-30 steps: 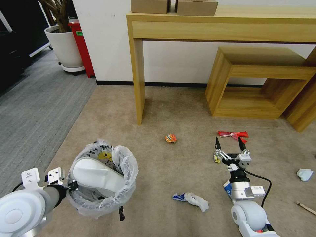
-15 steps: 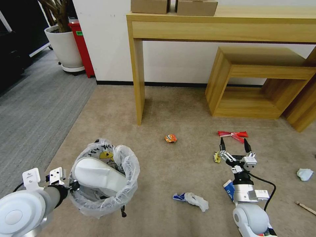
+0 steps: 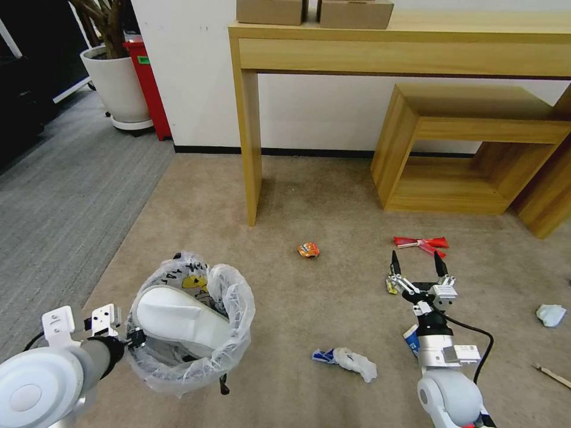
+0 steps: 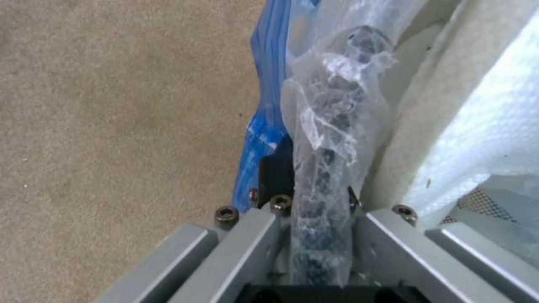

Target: Pick up the trash bin and place the garbage on the floor into it.

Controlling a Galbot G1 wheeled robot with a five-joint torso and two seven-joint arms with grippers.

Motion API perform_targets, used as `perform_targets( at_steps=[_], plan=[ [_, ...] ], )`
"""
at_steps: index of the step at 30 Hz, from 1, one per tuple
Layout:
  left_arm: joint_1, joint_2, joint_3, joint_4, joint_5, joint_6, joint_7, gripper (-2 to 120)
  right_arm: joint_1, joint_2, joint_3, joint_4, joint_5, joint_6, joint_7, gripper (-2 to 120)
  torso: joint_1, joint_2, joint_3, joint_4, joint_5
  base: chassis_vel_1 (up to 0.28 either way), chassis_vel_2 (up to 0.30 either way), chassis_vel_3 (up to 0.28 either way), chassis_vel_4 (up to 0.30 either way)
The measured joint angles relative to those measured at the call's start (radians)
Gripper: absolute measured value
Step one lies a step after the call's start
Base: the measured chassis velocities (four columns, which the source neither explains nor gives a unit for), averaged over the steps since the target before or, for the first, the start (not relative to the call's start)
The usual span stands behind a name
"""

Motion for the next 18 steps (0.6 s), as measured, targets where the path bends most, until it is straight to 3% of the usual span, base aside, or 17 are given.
perform_targets(
  at_steps=[12,18],
  plan=[
    [-0.004,-0.008,0.01,0.003,0.015,0.006,0.013,0,0.007,-0.05,0.068,-0.019,0.002,-0.017,0.01,100,0.0,0.0,0.0,-0.0001,0.0001,0.0,0.0,0.0,0.0],
    [-0.008,-0.001,0.011,0.011,0.017,0.009,0.021,0,-0.003,-0.127,0.109,-0.042,-0.016,-0.052,0.011,100,0.0,0.0,0.0,0.0,0.0003,0.0,0.0,0.0,0.0]
  ],
)
